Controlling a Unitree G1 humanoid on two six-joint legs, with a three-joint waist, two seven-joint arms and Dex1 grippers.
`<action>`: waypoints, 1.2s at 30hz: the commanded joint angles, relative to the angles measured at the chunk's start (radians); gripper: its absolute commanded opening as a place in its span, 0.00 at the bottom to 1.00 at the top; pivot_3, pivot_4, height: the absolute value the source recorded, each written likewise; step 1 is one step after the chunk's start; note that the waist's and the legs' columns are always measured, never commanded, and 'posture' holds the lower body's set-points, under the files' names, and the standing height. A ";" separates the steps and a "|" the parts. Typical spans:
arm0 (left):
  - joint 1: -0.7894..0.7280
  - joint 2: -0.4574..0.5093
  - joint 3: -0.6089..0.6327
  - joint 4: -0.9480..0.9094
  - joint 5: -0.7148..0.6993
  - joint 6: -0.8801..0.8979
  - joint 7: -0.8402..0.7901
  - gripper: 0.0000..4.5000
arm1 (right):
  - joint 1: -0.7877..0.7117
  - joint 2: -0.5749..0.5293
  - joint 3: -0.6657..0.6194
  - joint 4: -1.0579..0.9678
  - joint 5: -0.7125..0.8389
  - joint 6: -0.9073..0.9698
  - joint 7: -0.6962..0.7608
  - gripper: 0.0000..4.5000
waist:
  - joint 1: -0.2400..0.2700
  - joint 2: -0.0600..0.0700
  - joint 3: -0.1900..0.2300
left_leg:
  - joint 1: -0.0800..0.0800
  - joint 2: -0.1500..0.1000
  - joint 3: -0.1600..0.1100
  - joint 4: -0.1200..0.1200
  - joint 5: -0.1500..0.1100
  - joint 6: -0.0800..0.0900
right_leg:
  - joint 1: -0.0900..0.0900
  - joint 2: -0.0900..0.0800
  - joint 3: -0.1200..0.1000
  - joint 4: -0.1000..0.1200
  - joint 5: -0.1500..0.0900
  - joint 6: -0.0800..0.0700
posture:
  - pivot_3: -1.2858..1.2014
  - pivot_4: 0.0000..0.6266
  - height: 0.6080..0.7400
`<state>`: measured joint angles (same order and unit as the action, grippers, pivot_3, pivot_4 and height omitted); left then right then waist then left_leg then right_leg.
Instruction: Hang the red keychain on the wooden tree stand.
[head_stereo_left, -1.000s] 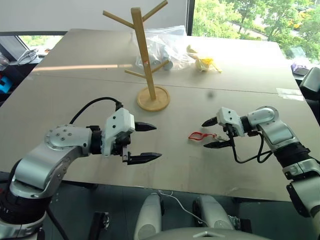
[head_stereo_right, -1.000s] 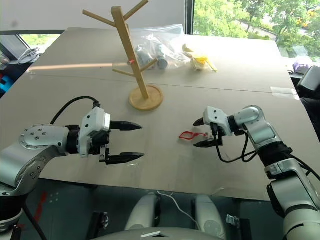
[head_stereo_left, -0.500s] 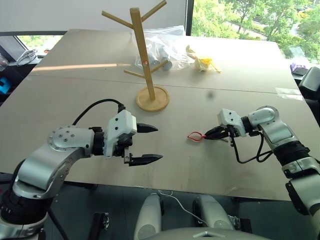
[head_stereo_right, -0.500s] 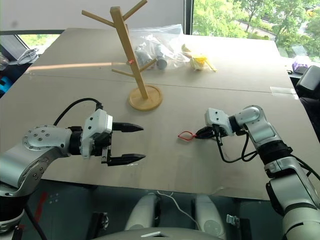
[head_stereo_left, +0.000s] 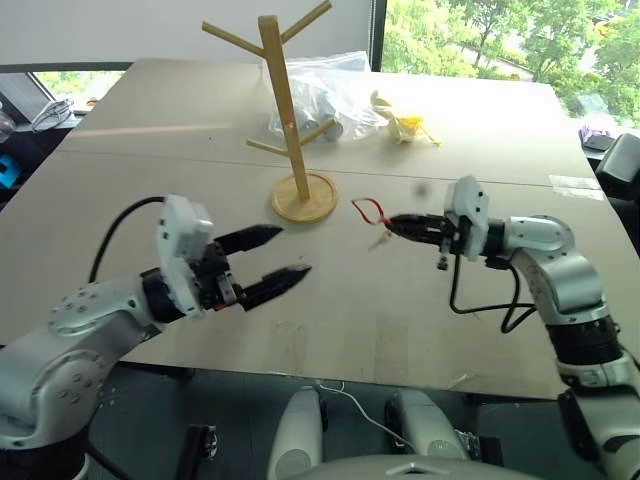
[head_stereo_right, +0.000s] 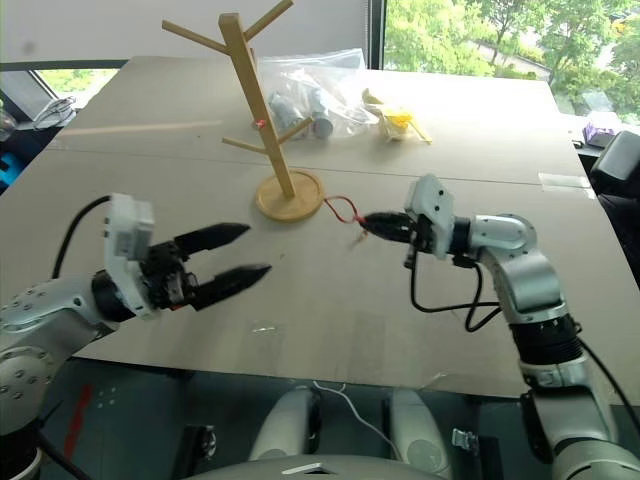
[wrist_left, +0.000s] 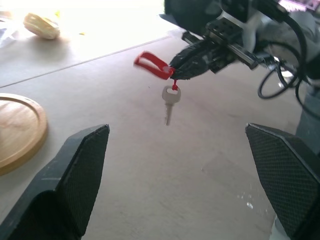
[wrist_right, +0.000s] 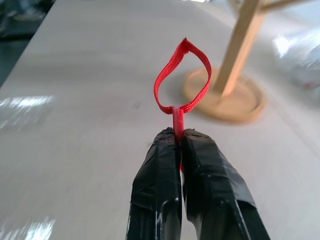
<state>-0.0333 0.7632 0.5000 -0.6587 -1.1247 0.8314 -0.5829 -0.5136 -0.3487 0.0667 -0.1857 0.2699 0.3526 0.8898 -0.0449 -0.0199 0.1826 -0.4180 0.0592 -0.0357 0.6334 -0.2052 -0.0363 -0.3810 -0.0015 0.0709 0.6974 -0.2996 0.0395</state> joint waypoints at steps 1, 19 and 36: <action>-0.011 -0.001 0.113 -0.018 -0.167 -0.006 0.180 1.00 | -0.039 0.104 0.012 -0.096 -0.058 -0.014 -0.215 0.01 | 0.002 0.000 0.000 | 0.000 0.000 0.000 0.000 0.000 0.000 | 0.000 0.000 0.000 0.000 0.000 0.000 | 0.52 0.24 1.00; -0.097 0.055 0.094 0.076 -0.212 -0.062 0.244 1.00 | -0.214 0.228 0.136 0.144 -0.166 -0.269 -0.293 0.01 | 0.003 0.000 0.000 | 0.000 -0.001 0.001 -0.001 0.000 0.000 | 0.000 -0.001 0.000 -0.002 0.000 0.000 | 0.52 0.24 1.00; -0.085 0.067 0.099 0.081 -0.199 -0.074 0.221 1.00 | -0.272 0.278 0.190 0.246 -0.227 -0.242 -0.324 0.01 | 0.003 0.000 0.000 | 0.000 -0.001 0.001 -0.002 0.000 0.000 | -0.001 -0.001 0.000 -0.002 0.000 0.000 | 0.52 0.24 1.00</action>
<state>-0.1153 0.8155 0.5793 -0.5576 -1.3204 0.7789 -0.3525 -0.7594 -0.0758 0.2572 0.0778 0.0478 0.1111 0.5779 -0.0415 -0.0202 0.1825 -0.4184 0.0577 -0.0349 0.6318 -0.2052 -0.0365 -0.3816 -0.0028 0.0708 0.6954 -0.2996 0.0391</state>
